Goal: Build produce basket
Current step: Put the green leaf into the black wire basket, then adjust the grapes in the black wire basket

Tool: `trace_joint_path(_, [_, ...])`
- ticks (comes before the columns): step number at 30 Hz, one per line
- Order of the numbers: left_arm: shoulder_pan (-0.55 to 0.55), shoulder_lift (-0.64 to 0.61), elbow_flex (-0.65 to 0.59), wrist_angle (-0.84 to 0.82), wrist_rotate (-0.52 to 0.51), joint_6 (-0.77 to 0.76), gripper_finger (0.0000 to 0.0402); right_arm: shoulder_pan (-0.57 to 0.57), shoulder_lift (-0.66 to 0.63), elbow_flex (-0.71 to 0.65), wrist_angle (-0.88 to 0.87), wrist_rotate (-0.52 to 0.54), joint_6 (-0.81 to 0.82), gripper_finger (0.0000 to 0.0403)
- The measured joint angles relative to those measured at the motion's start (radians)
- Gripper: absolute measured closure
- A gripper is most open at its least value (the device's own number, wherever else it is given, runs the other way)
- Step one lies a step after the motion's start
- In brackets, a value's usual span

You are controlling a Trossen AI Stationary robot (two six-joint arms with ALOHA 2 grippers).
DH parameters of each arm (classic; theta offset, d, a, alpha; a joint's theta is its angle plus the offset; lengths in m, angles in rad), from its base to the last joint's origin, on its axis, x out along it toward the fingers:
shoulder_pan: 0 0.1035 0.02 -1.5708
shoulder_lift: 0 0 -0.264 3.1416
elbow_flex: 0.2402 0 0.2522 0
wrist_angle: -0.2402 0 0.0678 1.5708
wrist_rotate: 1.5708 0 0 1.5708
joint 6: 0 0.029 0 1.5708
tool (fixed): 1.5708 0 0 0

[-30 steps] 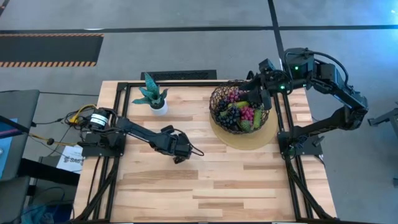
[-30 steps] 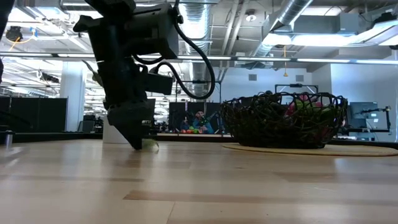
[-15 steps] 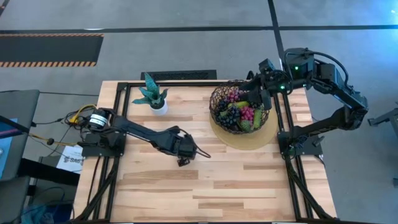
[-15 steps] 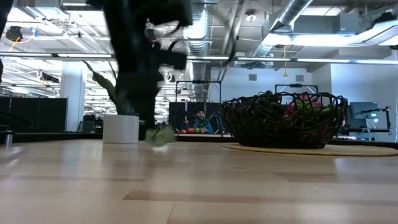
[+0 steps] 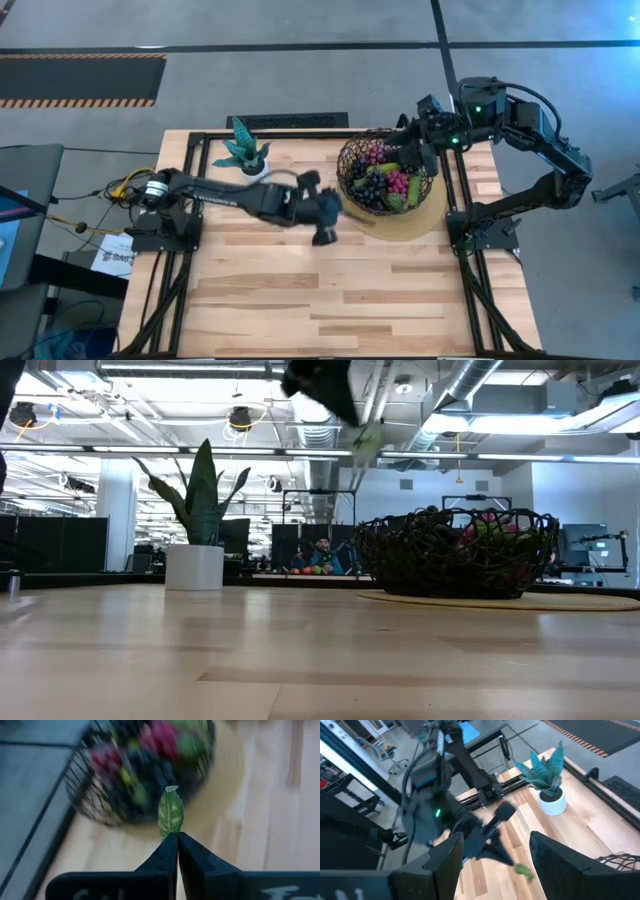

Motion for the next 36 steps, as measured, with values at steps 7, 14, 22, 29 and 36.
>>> trace_joint_path(7, [0.113,0.004,0.078,0.174,0.083,0.043,0.0401,0.018,-0.020,-0.001,0.005,-0.043,0.008,0.0154])
trace_joint_path(14, [0.210,0.057,0.076,0.230,0.162,0.043,0.0401,0.094,-0.047,-0.001,0.086,-0.044,0.009,0.0154])
trace_joint_path(22, [0.246,0.155,0.075,0.316,0.259,0.047,0.0401,0.207,-0.094,0.000,0.172,-0.045,0.008,0.0154])
trace_joint_path(29, [0.232,0.204,0.117,0.300,0.277,0.058,0.0401,0.278,-0.130,-0.001,0.168,-0.042,-0.008,0.0154])
trace_joint_path(36, [0.142,0.168,0.274,0.110,0.180,0.094,0.0401,0.292,-0.166,-0.001,0.058,0.086,-0.016,0.0159])
